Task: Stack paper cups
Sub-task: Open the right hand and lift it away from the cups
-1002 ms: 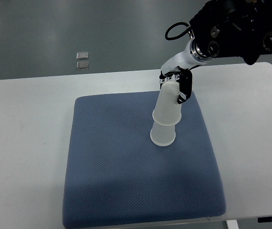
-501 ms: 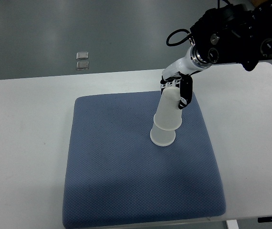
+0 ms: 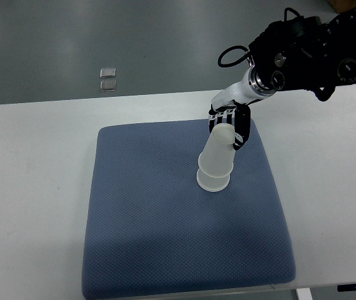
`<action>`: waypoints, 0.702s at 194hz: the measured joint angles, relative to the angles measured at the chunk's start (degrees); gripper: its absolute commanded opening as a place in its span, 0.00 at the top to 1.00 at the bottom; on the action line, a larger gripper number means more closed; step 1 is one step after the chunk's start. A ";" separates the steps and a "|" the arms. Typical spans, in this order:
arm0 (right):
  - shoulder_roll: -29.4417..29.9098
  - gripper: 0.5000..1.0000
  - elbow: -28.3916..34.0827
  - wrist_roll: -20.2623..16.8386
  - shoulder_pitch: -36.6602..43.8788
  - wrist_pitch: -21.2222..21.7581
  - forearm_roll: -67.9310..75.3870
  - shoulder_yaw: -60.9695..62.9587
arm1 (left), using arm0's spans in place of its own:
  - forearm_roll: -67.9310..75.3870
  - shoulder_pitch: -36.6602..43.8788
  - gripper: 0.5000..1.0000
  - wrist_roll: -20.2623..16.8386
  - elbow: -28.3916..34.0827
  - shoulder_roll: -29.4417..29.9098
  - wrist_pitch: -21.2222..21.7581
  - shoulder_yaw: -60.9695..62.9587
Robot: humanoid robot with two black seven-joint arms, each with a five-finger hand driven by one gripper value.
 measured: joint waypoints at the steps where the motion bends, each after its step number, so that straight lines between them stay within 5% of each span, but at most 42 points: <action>1: -0.01 0.28 0.00 0.00 0.00 0.00 0.00 0.01 | 0.00 0.00 0.00 0.00 0.00 0.00 0.00 0.00; 56: -2.83 0.21 -0.43 0.06 0.50 0.21 0.13 0.64 | 0.00 0.00 0.00 0.00 0.00 0.00 0.01 0.00; 98: -12.60 0.21 -4.94 0.15 -2.19 0.64 1.21 9.34 | 0.00 0.00 0.00 0.00 0.00 0.00 0.02 0.00; 136: -22.03 0.21 -12.22 0.24 -13.41 -2.21 9.58 23.42 | 0.04 -0.01 0.00 0.00 -0.04 0.00 0.02 0.01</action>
